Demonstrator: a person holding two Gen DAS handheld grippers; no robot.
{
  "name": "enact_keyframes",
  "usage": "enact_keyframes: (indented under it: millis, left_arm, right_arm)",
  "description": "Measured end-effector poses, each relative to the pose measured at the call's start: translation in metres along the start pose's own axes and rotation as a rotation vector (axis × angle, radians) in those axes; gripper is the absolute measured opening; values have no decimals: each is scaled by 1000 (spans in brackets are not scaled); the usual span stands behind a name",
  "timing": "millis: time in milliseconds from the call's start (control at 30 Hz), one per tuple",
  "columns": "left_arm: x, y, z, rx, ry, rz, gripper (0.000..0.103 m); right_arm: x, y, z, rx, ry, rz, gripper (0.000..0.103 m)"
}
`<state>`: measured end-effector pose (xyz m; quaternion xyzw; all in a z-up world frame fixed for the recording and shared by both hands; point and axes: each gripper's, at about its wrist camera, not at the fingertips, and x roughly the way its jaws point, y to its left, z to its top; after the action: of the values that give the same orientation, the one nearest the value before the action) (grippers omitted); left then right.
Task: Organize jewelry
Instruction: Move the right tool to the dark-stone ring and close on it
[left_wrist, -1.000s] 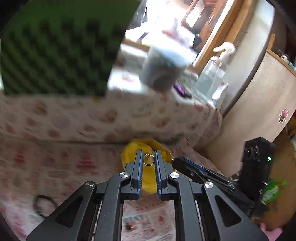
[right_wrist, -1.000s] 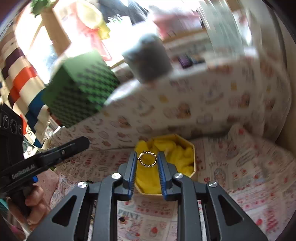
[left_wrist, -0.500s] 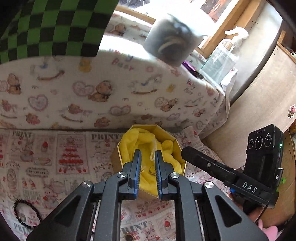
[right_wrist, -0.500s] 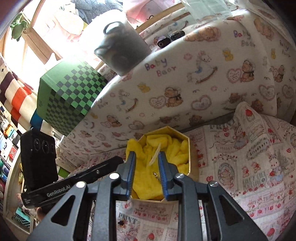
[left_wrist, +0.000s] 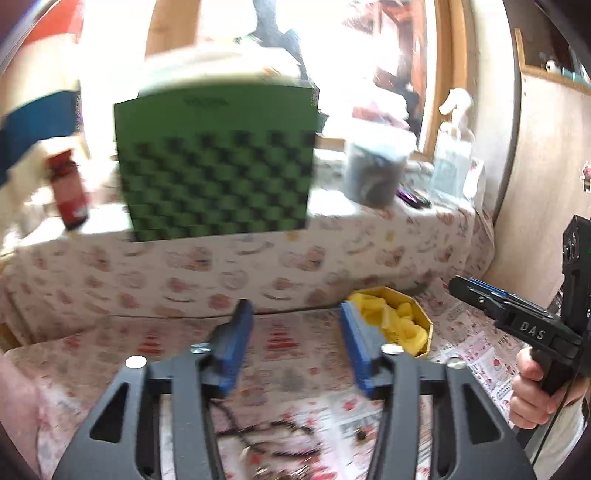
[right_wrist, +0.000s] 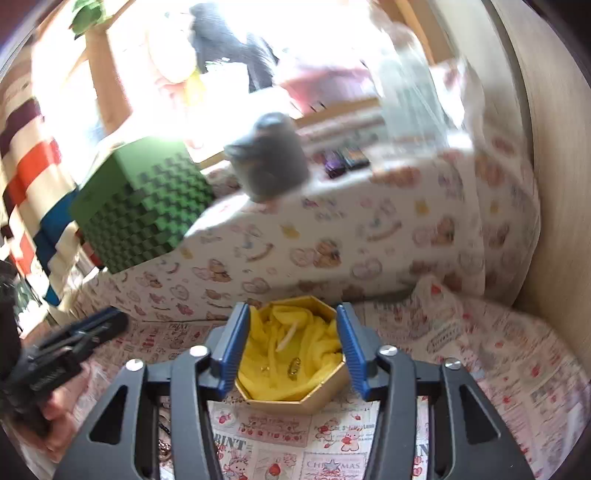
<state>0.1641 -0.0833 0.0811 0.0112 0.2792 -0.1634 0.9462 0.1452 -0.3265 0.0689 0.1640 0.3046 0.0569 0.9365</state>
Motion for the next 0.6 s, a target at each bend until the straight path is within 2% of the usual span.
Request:
enact_keyframes:
  millis: [67,200,400,500,600]
  left_arm:
    - [-15,12,-6,-16,-33,28,61]
    - [-31,26,-18,5,-76,78,89]
    - [-49,49,-39,4,-194,154,103]
    - [-53,55,-43,-13,-196,128,103]
    - [-56,61,-46,-52,-191,149,103]
  right_arm:
    - [-7,6,-1,-6,-11,24,49]
    - [-15,22,-3,-46,-37,34,52]
    - [-12,39,-13,-95,-47,18,57]
    - [-10,46,-19,-119,-28,15,58]
    - [-8,52,-24,-150,-13,25,63]
